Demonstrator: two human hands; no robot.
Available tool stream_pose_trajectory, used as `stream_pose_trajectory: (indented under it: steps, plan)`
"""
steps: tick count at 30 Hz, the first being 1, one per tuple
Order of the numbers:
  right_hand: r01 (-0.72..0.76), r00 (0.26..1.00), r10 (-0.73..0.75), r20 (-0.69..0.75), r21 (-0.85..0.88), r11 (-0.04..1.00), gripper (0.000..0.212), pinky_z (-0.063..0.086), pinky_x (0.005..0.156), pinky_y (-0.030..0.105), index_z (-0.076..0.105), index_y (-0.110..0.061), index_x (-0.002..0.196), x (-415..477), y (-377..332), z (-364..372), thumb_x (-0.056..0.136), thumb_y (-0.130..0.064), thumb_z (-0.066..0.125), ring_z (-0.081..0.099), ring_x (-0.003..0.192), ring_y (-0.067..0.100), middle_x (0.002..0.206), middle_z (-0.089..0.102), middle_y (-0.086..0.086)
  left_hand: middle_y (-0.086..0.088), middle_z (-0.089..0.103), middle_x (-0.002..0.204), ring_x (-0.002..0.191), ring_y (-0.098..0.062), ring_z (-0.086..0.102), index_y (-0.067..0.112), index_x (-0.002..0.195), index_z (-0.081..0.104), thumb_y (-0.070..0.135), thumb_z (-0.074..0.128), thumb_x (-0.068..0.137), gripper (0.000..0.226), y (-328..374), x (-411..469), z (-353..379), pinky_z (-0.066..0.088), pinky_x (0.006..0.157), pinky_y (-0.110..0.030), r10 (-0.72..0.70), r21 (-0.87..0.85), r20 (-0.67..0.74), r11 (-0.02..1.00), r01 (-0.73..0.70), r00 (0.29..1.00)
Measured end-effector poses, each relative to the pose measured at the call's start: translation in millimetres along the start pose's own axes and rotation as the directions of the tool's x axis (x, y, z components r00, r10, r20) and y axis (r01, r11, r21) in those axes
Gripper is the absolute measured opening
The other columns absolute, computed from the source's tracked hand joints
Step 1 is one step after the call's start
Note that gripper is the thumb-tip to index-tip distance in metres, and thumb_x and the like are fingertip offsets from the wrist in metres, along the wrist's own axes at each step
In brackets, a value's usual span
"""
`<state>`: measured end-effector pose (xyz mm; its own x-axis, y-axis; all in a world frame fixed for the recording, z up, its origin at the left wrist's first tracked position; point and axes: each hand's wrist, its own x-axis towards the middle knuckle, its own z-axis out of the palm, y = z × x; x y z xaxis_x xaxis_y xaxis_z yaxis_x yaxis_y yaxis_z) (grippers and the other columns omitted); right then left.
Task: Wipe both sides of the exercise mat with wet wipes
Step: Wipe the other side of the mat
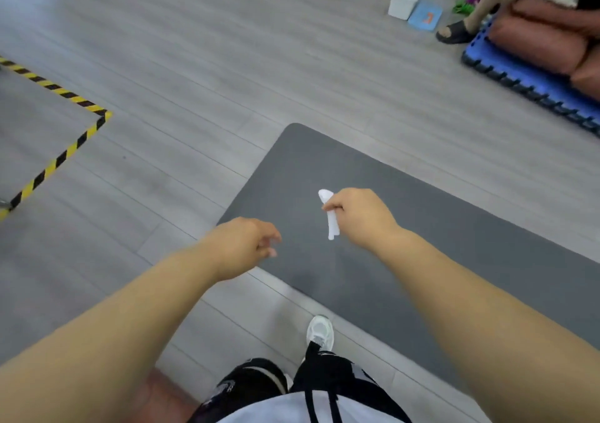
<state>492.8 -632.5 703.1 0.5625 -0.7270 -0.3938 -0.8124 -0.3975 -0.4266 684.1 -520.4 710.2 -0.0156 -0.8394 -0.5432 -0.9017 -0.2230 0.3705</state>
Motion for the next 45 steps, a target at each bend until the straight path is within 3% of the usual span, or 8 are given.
stream_pose_trajectory:
  steps: [6, 9, 16, 21, 24, 33, 41, 45]
  plan:
    - [0.160, 0.987, -0.162, 0.009, -0.221, 0.962, 0.018, 0.038, 0.073, 0.029, 0.062, -0.022, 0.104, 61, -10, 3, 0.088, -0.023, 0.054, 0.055, 0.097, 0.023, 0.104, 0.059, -0.004, 0.008, 0.059, 0.113, 0.102, -0.014, 0.053, 0.027, 0.119, 0.055, 0.041, 0.054, 0.092, 0.031, -39, 40, -26, 0.040, 0.082, -0.026, -0.146, 0.072, 0.171, 0.988, 0.136, 0.974]
    - [0.223, 0.971, -0.189, 0.145, -0.281, 0.933, 0.049, 0.031, 0.072, 0.028, 0.046, -0.021, 0.128, 88, -13, 19, 0.082, -0.006, 0.054, 0.053, 0.104, 0.026, 0.114, 0.056, -0.001, 0.007, 0.060, 0.112, 0.103, -0.016, 0.054, 0.028, 0.121, 0.054, 0.043, 0.053, 0.091, 0.033, -71, 59, -31, 0.044, 0.086, -0.030, -0.164, 0.100, 0.222, 0.984, 0.145, 0.961]
    - [-0.075, 0.970, 0.115, 0.214, -0.186, 0.980, 0.024, 0.031, 0.069, 0.026, 0.063, -0.015, 0.103, 171, -51, 53, 0.086, -0.013, 0.046, 0.049, 0.089, 0.022, 0.099, 0.047, -0.001, 0.005, 0.060, 0.115, 0.106, -0.019, 0.054, 0.025, 0.119, 0.055, 0.041, 0.052, 0.092, 0.031, -180, 131, -62, 0.045, 0.088, -0.032, -0.110, 0.171, 0.336, 0.984, 0.054, 0.936]
    - [-0.375, 0.910, 0.368, 0.193, 0.003, 0.927, 0.037, 0.045, 0.071, 0.028, 0.063, -0.027, 0.105, 241, -73, 119, 0.085, -0.002, 0.047, 0.055, 0.094, 0.021, 0.100, 0.050, -0.004, 0.003, 0.059, 0.116, 0.106, -0.020, 0.054, 0.025, 0.117, 0.055, 0.041, 0.052, 0.092, 0.030, -278, 193, -94, 0.044, 0.087, -0.030, -0.066, 0.204, 0.391, 0.979, -0.017, 0.918]
    - [-0.425, 0.883, 0.395, 0.253, 0.075, 0.902, 0.039, 0.048, 0.076, 0.030, 0.065, -0.028, 0.107, 281, -94, 159, 0.084, -0.001, 0.046, 0.056, 0.097, 0.023, 0.109, 0.055, -0.001, 0.002, 0.058, 0.117, 0.107, -0.020, 0.053, 0.025, 0.117, 0.055, 0.041, 0.050, 0.093, 0.029, -332, 225, -94, 0.045, 0.089, -0.033, -0.091, 0.260, 0.424, 0.965, -0.024, 0.901]
    - [-0.380, 0.878, 0.325, 0.353, 0.101, 0.919, 0.046, 0.049, 0.087, 0.035, 0.062, -0.032, 0.116, 369, -60, 296, 0.087, 0.000, 0.044, 0.055, 0.106, 0.021, 0.121, 0.055, -0.005, 0.002, 0.058, 0.121, 0.110, -0.020, 0.054, 0.026, 0.119, 0.056, 0.041, 0.049, 0.093, 0.031, -407, 338, 26, 0.045, 0.093, -0.035, -0.133, 0.258, 0.511, 0.966, -0.004, 0.849]
    - [-0.569, 0.746, 0.532, 0.401, -0.033, 0.822, 0.039, 0.045, 0.086, 0.028, 0.060, -0.029, 0.122, 443, 61, 419, 0.090, -0.010, 0.048, 0.055, 0.110, 0.024, 0.126, 0.054, -0.001, -0.004, 0.055, 0.126, 0.115, -0.025, 0.051, 0.022, 0.122, 0.055, 0.040, 0.048, 0.095, 0.033, -474, 461, 163, 0.042, 0.098, -0.036, -0.143, 0.277, 0.580, 0.960, -0.029, 0.802]
    - [-0.487, 0.813, 0.481, 0.328, -0.070, 0.870, 0.032, 0.045, 0.089, 0.030, 0.064, -0.020, 0.114, 497, 101, 474, 0.089, -0.009, 0.047, 0.054, 0.108, 0.027, 0.122, 0.054, 0.003, -0.006, 0.051, 0.130, 0.115, -0.027, 0.051, 0.021, 0.125, 0.051, 0.040, 0.049, 0.094, 0.037, -527, 528, 214, 0.042, 0.098, -0.036, -0.130, 0.261, 0.495, 0.965, -0.004, 0.859]
